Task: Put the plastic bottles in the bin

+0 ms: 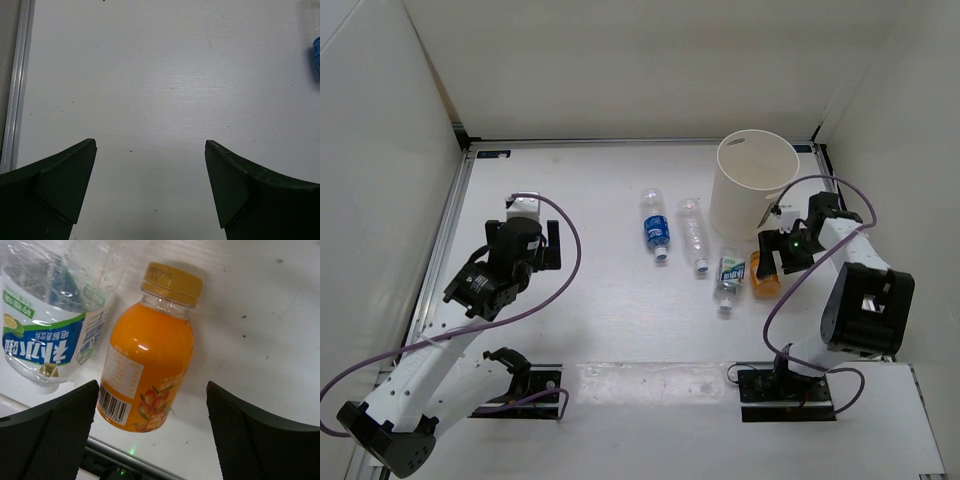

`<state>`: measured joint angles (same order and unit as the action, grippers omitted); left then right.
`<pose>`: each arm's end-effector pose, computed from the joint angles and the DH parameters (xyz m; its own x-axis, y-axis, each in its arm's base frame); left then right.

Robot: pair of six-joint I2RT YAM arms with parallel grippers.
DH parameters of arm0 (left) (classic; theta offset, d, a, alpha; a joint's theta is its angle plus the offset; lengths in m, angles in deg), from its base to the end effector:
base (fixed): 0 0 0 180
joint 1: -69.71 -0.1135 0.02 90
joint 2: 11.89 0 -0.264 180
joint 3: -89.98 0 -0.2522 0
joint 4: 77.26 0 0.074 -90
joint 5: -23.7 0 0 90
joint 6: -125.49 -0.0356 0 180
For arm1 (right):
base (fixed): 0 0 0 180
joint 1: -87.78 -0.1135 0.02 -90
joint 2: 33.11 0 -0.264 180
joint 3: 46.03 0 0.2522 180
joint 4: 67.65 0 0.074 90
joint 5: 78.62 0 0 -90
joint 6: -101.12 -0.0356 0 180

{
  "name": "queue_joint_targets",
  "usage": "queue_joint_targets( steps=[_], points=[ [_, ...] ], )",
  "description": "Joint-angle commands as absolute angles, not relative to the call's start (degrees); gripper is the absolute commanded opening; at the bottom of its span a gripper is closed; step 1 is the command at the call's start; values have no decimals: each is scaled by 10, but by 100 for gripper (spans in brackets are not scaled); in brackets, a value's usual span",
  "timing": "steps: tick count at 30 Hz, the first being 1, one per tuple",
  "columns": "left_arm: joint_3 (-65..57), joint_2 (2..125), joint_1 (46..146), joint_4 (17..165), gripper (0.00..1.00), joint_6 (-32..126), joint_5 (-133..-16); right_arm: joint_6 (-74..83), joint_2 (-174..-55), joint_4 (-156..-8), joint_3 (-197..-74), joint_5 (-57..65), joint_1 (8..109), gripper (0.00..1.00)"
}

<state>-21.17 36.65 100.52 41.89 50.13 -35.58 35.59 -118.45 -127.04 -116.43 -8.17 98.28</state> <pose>0.1478 -0.0670 0.3309 -0.5671 0.0852 -0.8192 -0.0377 0.9909 0.1292 0.2689 -0.0377 0.2081 -0.8960 -0.2309 -0.3793 -0.3167 0.9310 0.1814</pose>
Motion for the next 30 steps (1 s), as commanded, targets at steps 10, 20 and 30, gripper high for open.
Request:
queue_joint_targets(
  steps=[10, 20, 30],
  points=[
    [-205, 354, 1002, 395, 100, 528, -333, 340, -1288, -1352, -1269, -57, 960, 82],
    [-213, 339, 1004, 381, 100, 547, -324, 328, -1297, -1383, -1268, 29, 898, 70],
    [-218, 326, 1003, 379, 100, 551, -315, 292, -1336, -1421, -1286, 95, 856, 58]
  ],
)
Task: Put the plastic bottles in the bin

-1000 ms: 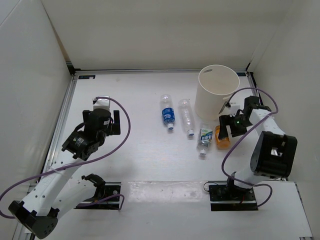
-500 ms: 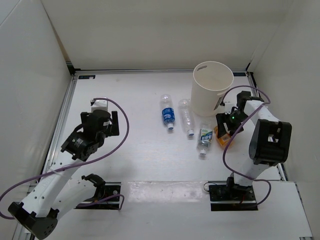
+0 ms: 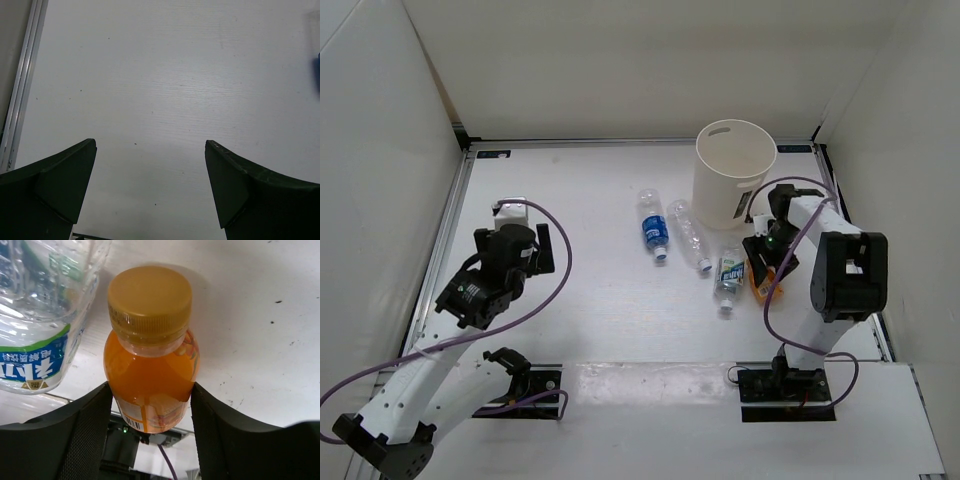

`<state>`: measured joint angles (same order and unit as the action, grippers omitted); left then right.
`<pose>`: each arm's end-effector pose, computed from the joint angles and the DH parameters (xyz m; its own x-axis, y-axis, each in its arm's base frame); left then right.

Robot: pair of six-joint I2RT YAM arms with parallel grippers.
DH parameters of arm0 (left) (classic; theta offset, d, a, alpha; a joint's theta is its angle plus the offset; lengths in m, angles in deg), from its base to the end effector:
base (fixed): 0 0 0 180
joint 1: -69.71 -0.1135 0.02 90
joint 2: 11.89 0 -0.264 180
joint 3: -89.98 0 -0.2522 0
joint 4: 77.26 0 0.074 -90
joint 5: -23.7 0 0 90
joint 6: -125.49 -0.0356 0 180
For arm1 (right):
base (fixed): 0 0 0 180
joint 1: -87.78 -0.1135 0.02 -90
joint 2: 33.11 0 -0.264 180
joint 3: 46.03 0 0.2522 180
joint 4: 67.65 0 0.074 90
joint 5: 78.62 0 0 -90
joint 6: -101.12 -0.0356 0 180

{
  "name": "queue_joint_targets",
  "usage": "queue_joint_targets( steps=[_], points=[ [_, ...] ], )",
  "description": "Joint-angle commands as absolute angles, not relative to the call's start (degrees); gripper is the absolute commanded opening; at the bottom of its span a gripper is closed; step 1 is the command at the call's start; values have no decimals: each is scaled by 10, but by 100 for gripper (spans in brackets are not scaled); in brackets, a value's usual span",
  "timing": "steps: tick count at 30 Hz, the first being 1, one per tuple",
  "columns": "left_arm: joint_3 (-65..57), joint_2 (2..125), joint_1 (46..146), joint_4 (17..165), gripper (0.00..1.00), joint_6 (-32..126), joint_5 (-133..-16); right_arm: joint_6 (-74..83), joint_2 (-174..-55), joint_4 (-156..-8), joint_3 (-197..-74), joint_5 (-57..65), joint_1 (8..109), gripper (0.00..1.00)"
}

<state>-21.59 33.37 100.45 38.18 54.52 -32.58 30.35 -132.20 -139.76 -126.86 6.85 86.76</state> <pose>0.1337 -0.0565 0.3317 -0.5591 0.0170 -0.8289 -0.1218 0.9873 0.1024 0.3004 0.0082 0.1857 -0.9384 -0.3451 -0.0199 -0.3456 0.9353 0.0767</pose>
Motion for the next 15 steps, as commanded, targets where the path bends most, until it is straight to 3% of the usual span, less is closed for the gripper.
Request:
queue_joint_targets(
  steps=[1, 3, 9, 15],
  points=[
    [-219, 327, 1002, 379, 100, 552, -316, 292, -1343, -1426, -1290, 97, 855, 55],
    [-219, 325, 1002, 377, 100, 552, -315, 291, -1355, -1439, -1303, 104, 849, 48],
    [-224, 313, 1003, 377, 100, 554, -311, 284, -1391, -1474, -1344, 93, 859, 2],
    [-230, 300, 1003, 377, 100, 554, -305, 283, -1356, -1490, -1327, 53, 920, 0]
  ],
)
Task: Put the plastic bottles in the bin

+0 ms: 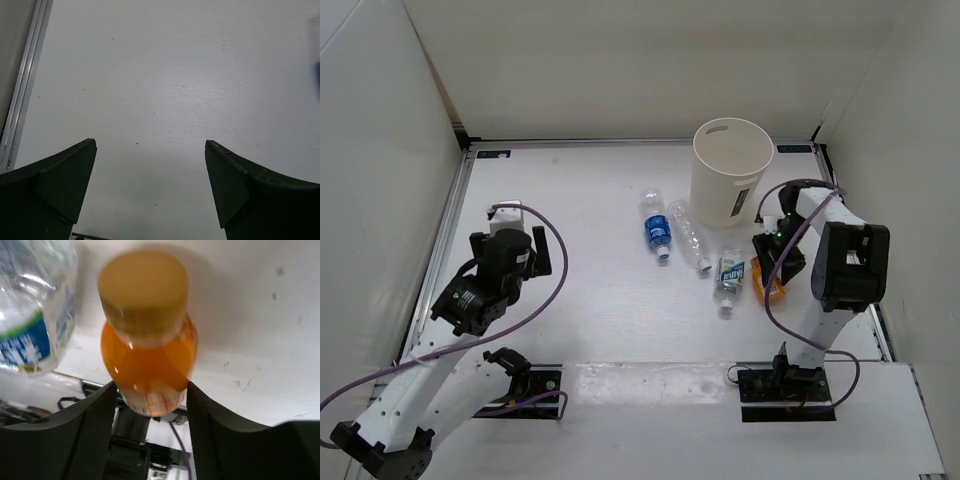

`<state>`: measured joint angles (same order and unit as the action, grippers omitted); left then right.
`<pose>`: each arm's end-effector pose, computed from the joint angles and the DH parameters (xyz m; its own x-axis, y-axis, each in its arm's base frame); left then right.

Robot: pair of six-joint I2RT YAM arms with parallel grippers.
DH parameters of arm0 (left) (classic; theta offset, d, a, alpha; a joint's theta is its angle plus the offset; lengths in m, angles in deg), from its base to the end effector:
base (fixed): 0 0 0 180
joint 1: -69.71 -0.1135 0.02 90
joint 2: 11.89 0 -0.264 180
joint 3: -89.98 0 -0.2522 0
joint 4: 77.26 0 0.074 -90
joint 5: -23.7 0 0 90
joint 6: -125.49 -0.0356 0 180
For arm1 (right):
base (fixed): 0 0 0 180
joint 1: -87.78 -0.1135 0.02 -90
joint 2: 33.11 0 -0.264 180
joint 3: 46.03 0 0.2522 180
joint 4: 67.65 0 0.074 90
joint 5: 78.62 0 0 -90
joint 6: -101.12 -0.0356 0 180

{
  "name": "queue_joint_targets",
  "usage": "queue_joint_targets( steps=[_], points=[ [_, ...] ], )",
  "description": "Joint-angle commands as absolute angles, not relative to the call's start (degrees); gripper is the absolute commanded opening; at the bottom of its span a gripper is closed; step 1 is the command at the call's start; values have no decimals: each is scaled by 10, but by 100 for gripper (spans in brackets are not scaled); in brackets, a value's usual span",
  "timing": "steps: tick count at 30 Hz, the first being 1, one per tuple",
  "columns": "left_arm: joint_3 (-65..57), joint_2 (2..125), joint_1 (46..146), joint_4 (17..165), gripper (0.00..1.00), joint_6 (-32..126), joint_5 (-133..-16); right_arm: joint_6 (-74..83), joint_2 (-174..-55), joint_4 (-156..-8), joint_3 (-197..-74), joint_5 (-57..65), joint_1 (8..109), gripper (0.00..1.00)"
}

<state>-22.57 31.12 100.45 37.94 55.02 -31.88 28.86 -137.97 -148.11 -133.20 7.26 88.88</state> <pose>0.1266 -0.0519 0.3310 -0.5418 0.0013 -0.8405 -0.1376 0.9864 0.0903 0.3124 -0.0034 0.1836 -0.9516 -0.2857 0.1134 -0.2736 0.9554 0.1109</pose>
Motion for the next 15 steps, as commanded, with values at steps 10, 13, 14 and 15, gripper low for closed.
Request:
queue_joint_targets(
  steps=[10, 13, 14, 15],
  points=[
    [-241, 325, 1003, 408, 100, 555, -316, 320, -1184, -1465, -1291, -7, 938, 0],
    [-233, 342, 1002, 414, 100, 553, -323, 299, -1222, -1470, -1294, 0, 938, 15],
    [-226, 348, 1003, 415, 100, 550, -325, 298, -1232, -1472, -1304, 1, 944, 29],
    [-223, 356, 1003, 414, 100, 547, -325, 294, -1261, -1473, -1319, 0, 948, 36]
  ],
)
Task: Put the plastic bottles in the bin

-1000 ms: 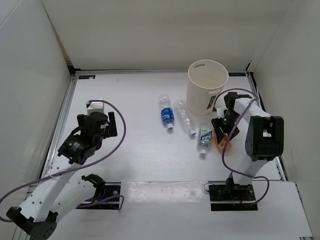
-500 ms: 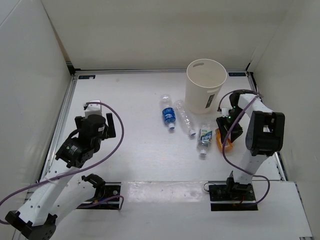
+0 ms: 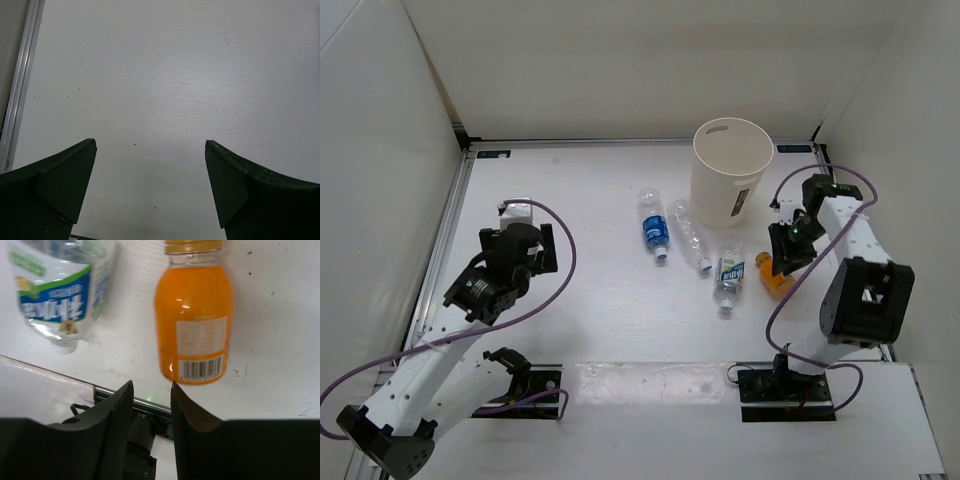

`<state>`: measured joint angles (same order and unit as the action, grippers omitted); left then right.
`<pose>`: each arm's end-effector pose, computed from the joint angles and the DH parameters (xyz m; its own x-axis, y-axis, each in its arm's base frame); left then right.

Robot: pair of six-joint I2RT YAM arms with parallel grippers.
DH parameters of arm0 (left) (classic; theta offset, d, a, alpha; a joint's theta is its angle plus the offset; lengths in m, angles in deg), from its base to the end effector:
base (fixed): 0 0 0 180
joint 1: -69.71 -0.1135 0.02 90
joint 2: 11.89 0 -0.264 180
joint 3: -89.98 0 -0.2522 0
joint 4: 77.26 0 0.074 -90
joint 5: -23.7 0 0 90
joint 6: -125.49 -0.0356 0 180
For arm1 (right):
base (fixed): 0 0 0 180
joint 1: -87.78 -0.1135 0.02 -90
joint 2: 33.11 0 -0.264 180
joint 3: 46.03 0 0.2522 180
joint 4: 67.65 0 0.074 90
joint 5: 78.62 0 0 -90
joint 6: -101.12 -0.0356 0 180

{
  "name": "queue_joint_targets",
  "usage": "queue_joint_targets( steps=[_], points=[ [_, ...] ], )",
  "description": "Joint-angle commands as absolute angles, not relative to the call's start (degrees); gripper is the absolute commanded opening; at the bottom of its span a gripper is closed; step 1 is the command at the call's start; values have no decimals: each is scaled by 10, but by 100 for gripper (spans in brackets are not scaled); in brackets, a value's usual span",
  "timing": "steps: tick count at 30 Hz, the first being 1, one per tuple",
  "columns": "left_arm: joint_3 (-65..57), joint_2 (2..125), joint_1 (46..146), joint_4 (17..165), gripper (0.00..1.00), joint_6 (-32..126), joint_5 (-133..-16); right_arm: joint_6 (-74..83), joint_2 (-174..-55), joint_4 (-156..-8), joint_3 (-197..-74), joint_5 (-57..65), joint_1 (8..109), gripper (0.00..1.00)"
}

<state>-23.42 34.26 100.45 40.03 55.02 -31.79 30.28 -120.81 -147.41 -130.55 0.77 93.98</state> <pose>0.1391 -0.0593 0.3225 -0.5651 0.0155 -0.8249 -0.1359 0.9844 0.1117 0.2737 -0.0231 0.2551 -0.9594 -0.2203 -0.1761 -0.2448 0.9605 0.1323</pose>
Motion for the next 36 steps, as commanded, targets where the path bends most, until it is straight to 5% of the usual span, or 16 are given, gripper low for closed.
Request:
queue_joint_targets(
  steps=[1, 4, 8, 10, 13, 36],
  points=[
    [-219, 358, 1002, 416, 100, 542, -325, 293, -1267, -1472, -1326, 0, 961, 41],
    [-210, 367, 1002, 414, 100, 533, -322, 307, -1306, -1479, -1376, 2, 989, 58],
    [-212, 364, 1003, 414, 100, 535, -322, 343, -1363, -1502, -1437, -10, 1013, 62],
    [-216, 363, 1001, 411, 100, 541, -321, 363, -1393, -1522, -1465, -28, 1015, 81],
    [-219, 356, 1002, 404, 100, 551, -318, 378, -1425, -1537, -1487, -21, 1017, 85],
    [-220, 310, 1003, 341, 100, 604, -302, 424, -1504, -1594, -1515, 12, 1015, 82]
  ],
)
